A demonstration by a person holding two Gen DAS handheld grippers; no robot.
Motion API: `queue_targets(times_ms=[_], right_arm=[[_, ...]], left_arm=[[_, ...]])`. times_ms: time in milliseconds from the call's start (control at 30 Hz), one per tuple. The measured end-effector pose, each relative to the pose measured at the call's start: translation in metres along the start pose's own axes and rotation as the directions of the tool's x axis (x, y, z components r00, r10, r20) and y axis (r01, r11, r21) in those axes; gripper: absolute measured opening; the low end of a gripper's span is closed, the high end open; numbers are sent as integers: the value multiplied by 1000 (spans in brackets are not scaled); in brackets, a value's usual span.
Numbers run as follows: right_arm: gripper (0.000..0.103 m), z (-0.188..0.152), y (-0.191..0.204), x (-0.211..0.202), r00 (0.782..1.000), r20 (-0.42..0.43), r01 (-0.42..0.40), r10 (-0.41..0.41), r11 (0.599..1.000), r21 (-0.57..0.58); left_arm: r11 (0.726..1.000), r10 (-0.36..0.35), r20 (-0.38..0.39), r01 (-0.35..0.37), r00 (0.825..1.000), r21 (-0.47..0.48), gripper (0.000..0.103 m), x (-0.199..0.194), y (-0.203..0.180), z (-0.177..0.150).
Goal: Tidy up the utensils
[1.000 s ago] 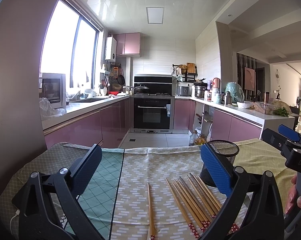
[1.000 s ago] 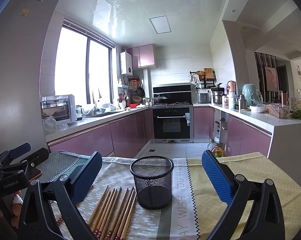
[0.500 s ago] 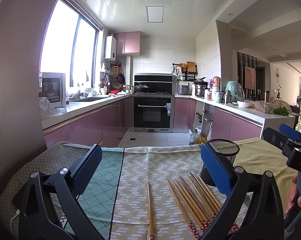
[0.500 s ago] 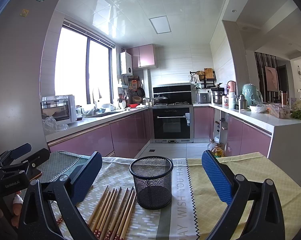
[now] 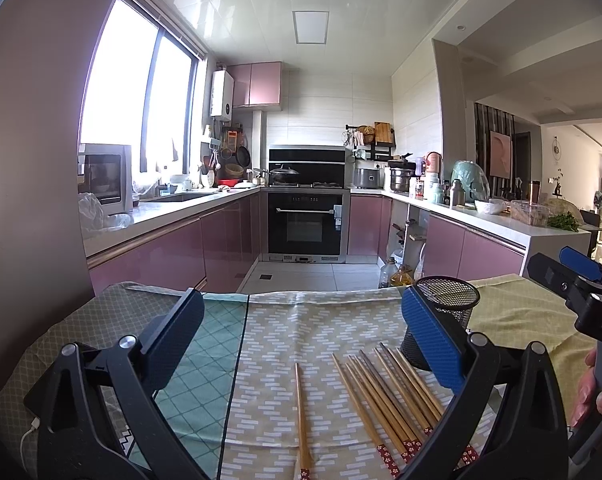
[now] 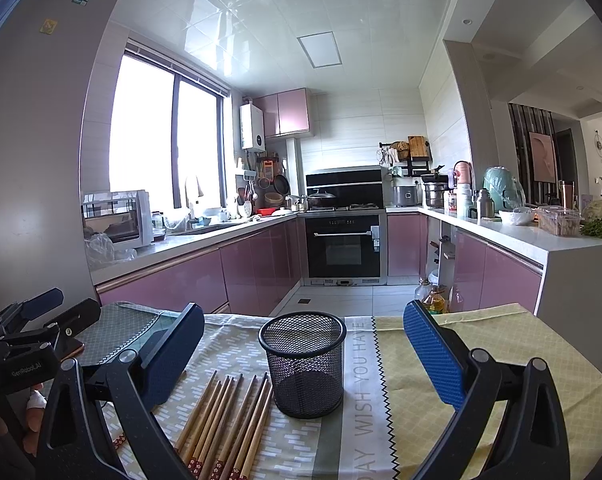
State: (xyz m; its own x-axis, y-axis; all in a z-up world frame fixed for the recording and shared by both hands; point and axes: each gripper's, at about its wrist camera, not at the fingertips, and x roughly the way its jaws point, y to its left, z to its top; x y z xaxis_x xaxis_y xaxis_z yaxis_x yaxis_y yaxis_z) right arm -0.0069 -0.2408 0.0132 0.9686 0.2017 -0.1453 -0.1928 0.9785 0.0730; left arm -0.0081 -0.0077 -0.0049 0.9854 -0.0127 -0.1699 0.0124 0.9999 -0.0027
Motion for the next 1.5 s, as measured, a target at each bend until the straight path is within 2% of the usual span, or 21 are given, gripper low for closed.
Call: queue_targets(times_ms=[767, 933, 1100, 1300, 1400, 1500], right_arm=[[97, -3, -1, 0, 1000, -17, -12, 13, 1000, 3], [97, -4, -1, 3, 999, -43, -30, 30, 1000, -6], [97, -10, 2, 9, 992, -108, -71, 68, 997, -22], [96, -27, 14, 24, 955, -266, -157, 135, 986, -62], [88, -38, 18, 38, 921, -359, -185, 150, 981, -63], [77, -49, 16, 54, 877, -456, -191, 153, 981, -38]], left_arm=[[1000, -3, -27, 3, 1000, -1, 97, 1, 2, -2], [999, -26, -59, 27, 998, 17, 97, 6, 3, -2], [997, -49, -138, 56, 989, 48, 97, 16, 2, -8], [992, -89, -244, 108, 966, 66, 95, 30, 4, -18], [988, -64, -305, 103, 950, 114, 88, 38, 2, -25], [986, -87, -366, 134, 927, 103, 80, 47, 3, -32]])
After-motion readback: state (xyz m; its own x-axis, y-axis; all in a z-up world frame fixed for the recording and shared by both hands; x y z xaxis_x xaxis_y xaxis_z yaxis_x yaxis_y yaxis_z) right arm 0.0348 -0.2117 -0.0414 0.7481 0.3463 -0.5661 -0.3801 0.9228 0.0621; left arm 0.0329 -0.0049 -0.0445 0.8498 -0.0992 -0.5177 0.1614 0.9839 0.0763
